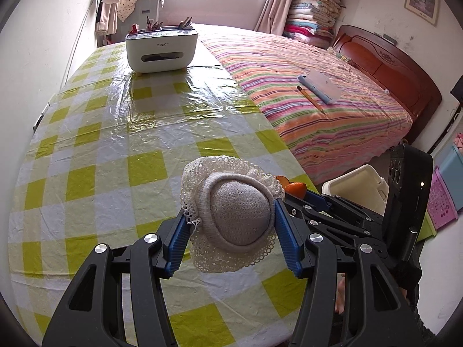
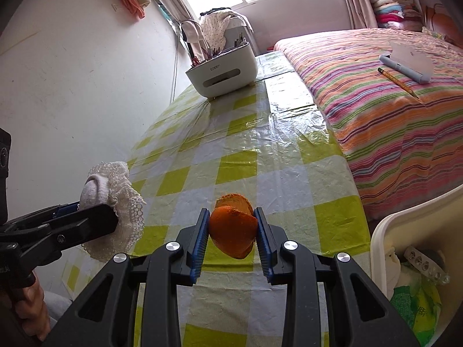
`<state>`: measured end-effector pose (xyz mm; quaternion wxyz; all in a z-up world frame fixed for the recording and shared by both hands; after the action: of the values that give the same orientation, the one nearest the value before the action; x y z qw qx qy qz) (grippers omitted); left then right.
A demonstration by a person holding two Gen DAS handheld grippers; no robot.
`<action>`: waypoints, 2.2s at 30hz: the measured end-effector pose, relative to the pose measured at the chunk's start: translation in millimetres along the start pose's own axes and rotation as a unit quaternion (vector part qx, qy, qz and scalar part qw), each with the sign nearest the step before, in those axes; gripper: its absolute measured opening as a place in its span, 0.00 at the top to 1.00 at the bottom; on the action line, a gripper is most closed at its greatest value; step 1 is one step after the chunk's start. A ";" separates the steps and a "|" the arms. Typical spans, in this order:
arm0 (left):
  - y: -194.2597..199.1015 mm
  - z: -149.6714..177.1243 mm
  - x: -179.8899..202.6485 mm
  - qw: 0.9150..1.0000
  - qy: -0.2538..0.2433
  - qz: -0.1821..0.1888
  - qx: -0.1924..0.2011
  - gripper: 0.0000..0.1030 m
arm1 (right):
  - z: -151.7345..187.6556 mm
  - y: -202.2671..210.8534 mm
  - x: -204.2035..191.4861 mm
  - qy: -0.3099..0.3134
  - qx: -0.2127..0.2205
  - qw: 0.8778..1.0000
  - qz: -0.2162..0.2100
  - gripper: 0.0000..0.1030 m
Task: Collect trash
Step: 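Carry the orange over the cream basket with the right tool while the left tool holds the ball, then open the right tool to drop the orange into the basket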
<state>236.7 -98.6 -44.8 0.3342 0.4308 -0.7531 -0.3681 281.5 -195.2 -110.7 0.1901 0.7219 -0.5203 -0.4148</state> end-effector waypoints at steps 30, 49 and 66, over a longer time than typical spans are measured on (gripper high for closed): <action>-18.8 33.7 48.4 0.999 -0.038 0.032 0.004 0.48 | 35.6 101.0 100.9 -0.106 0.121 0.986 0.053 0.70; -25.9 40.6 78.3 0.997 -0.072 0.034 -0.008 0.48 | 47.4 130.6 154.1 -0.202 0.160 0.964 0.070 0.48; -63.3 15.1 150.3 0.991 -0.121 0.054 -0.035 0.48 | 72.3 191.1 179.8 -0.291 0.315 0.901 0.066 0.43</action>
<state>188.9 -251.8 -77.7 0.2749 0.3304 -0.7966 -0.4251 131.1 -421.1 -90.1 -0.1801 0.5550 -0.7025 -0.4074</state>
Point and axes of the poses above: each gripper's, at about its wrist camera, not at the fingertips, and y roughly against the way its jaws point, x to its right, z to its underside, the point moved 7 cm from there along -y, roughly the way its jaws point, and after that the axes turned 9 degrees about -x, right-handed, at the moved point
